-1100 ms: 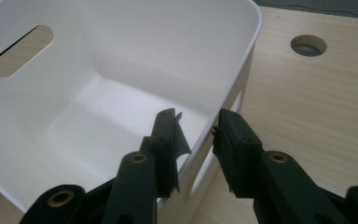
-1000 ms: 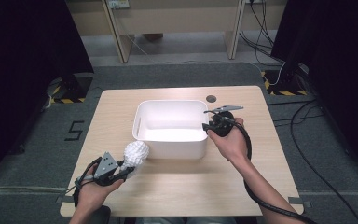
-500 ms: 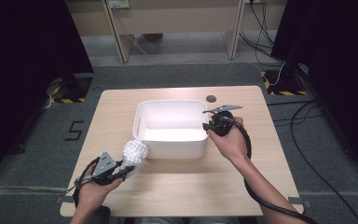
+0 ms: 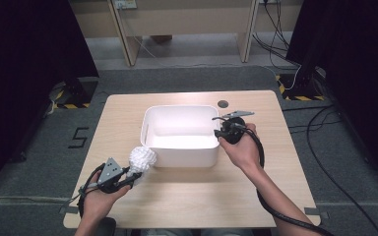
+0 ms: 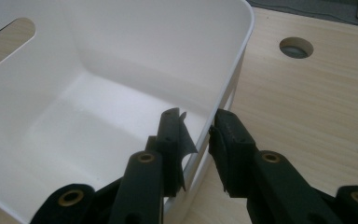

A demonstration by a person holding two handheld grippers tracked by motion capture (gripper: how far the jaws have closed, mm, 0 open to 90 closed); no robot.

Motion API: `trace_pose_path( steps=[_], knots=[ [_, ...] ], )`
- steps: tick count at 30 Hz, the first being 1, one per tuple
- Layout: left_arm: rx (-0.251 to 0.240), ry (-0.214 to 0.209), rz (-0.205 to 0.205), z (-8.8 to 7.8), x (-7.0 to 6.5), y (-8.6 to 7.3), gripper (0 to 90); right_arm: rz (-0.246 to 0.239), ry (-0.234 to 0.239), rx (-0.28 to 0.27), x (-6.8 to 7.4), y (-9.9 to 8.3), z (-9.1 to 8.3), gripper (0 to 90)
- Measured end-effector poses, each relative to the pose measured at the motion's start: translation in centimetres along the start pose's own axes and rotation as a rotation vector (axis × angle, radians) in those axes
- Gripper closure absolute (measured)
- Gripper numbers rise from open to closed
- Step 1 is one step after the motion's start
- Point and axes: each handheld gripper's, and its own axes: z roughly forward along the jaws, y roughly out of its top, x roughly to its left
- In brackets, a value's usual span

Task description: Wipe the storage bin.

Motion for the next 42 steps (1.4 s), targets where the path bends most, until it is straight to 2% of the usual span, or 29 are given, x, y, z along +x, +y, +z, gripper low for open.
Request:
trace_pose_path(
  steps=[5,11,29,36,42],
  knots=[
    [0.067,-0.002,0.020,1.0,-0.3,0.3,68.6,-0.011,-0.004,0.004,0.1,0.1,0.0,74.0],
    [0.097,-0.006,0.019,1.7,-0.4,0.1,68.8,-0.015,-0.003,0.002,0.1,0.0,0.0,74.2],
    [0.225,-0.029,0.015,4.7,-0.6,-2.1,69.3,-0.005,0.008,0.002,0.2,0.0,0.0,74.4],
    [0.253,-0.042,0.008,5.3,-0.9,-2.7,69.4,-0.001,0.002,0.001,0.3,0.0,0.0,74.9],
    [0.264,-0.045,0.008,5.5,-1.1,-2.5,69.4,0.010,-0.004,0.002,0.4,0.0,-0.1,75.3]
  ],
)
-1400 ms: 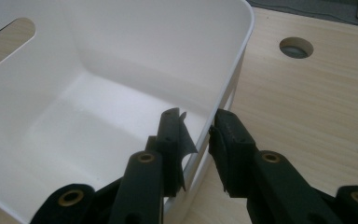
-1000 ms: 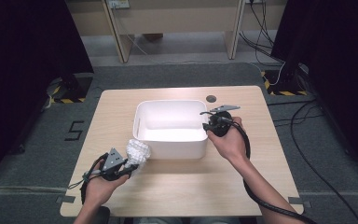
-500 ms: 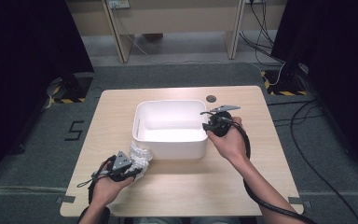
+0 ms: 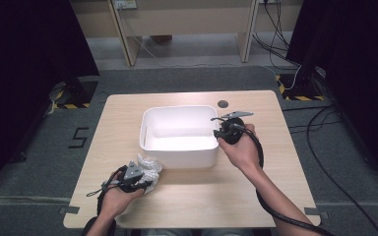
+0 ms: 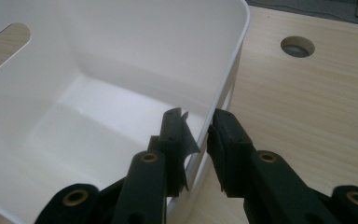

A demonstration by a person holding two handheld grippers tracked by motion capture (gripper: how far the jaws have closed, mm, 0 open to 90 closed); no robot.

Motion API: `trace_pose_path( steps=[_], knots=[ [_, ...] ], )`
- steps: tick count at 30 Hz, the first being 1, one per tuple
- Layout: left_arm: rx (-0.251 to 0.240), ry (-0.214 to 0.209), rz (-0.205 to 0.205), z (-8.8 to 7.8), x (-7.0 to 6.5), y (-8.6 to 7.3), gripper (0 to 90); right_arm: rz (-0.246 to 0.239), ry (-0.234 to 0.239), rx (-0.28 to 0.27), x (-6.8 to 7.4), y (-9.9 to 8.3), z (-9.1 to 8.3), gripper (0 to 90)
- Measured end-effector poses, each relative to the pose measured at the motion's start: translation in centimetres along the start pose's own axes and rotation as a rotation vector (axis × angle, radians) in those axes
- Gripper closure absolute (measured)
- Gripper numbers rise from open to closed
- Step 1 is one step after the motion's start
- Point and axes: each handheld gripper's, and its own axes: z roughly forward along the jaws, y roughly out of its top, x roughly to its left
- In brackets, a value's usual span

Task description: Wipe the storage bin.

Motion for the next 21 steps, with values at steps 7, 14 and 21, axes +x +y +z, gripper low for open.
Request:
trace_pose_path(
  steps=[7,14,21],
  knots=[
    [-0.008,-0.006,0.011,-0.2,-0.7,0.5,69.3,0.001,-0.007,-0.004,0.1,0.0,0.0,75.0],
    [-0.053,-0.008,0.037,-1.6,-1.6,1.5,69.2,-0.018,-0.027,-0.003,0.3,0.0,0.0,75.0],
    [-0.105,-0.010,0.063,-3.0,-2.4,2.8,69.2,-0.018,-0.031,-0.006,0.3,0.0,0.0,75.0]
  ],
)
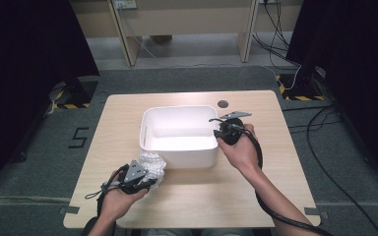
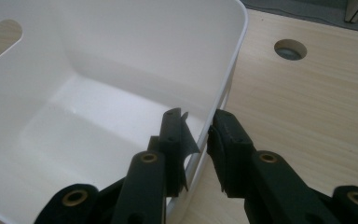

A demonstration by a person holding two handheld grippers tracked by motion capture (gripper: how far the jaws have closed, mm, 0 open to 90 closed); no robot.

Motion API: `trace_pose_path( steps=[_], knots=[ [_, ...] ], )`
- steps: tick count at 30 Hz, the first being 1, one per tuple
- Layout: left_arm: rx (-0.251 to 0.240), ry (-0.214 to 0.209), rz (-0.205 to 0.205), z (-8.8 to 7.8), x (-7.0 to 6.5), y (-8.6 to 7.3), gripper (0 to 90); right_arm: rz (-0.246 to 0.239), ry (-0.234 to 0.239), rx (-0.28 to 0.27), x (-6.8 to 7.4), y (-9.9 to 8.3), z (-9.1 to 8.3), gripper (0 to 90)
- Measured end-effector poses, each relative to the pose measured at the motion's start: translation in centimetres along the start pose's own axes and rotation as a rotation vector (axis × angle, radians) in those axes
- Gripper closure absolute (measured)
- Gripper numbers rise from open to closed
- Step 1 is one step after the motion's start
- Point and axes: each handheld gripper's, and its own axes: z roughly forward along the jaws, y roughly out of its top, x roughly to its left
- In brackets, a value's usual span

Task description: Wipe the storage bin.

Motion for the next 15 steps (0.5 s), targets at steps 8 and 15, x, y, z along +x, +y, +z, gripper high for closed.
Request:
trace_pose_path(
  steps=[8,15],
  knots=[
    [-0.028,-0.013,0.025,-0.4,-0.7,1.5,69.1,-0.002,-0.006,0.001,0.1,0.0,0.0,75.0],
    [-0.031,-0.027,0.036,0.3,-1.3,1.8,69.1,0.001,-0.006,0.001,0.1,0.0,0.0,75.0]
  ],
)
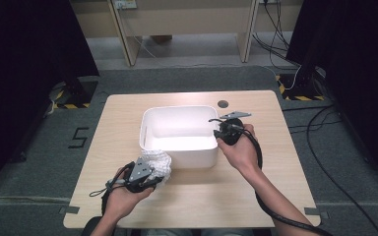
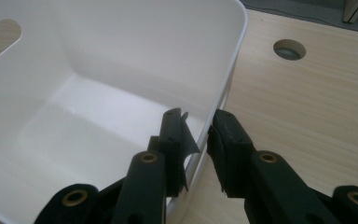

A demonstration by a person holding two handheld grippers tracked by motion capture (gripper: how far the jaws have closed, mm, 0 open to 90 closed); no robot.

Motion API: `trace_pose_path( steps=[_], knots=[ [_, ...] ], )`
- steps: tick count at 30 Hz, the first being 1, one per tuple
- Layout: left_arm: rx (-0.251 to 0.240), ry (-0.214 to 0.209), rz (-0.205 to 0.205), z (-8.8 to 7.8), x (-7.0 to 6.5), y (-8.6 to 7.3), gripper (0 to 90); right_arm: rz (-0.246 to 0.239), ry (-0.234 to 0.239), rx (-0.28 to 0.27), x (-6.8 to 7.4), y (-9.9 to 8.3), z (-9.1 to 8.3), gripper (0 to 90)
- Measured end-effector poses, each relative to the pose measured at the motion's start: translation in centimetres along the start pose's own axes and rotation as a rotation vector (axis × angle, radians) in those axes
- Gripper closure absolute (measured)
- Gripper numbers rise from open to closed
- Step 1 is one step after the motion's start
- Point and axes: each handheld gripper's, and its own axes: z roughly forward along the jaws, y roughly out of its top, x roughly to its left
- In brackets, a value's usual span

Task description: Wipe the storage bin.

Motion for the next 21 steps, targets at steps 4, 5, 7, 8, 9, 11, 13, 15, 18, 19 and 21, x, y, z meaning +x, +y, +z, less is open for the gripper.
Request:
trace_pose_path(
  steps=[4,5,7,8,9,11,13,15,18,19,21],
  knots=[
    [0.001,-0.005,0.009,0.2,-0.2,0.1,69.1,0.002,0.001,0.001,0.0,0.0,0.0,74.9],
    [0.006,0.001,0.009,0.4,-0.1,-0.1,69.1,0.003,0.001,0.001,0.0,0.0,0.0,74.9],
    [0.017,-0.001,0.003,0.6,0.0,-0.4,69.2,0.002,0.001,0.001,0.0,0.0,0.0,74.9],
    [0.021,0.000,0.000,0.8,0.0,-0.6,69.2,0.000,0.000,0.000,0.0,0.0,0.0,74.9],
    [0.028,-0.003,0.000,0.9,0.0,-0.8,69.2,0.000,0.000,0.000,0.0,0.0,0.0,74.9],
    [0.032,-0.003,-0.004,1.1,0.0,-1.0,69.1,-0.001,-0.001,-0.001,0.0,0.0,0.0,74.8],
    [0.050,-0.008,-0.009,1.5,0.0,-1.3,69.2,-0.001,-0.001,-0.001,0.0,0.0,0.0,74.8],
    [0.052,-0.011,-0.012,1.7,0.0,-1.5,69.2,-0.001,0.000,-0.001,0.0,0.0,0.0,74.8],
    [0.067,-0.014,-0.021,2.4,0.1,-2.0,69.1,-0.001,0.000,-0.001,0.0,0.0,0.0,74.8],
    [0.075,-0.015,-0.022,2.5,0.1,-2.2,69.1,-0.002,-0.001,-0.002,0.0,0.0,0.0,74.8],
    [0.086,-0.016,-0.020,2.6,0.1,-2.3,69.2,-0.002,-0.001,-0.001,0.1,0.0,0.0,74.8]
  ],
)
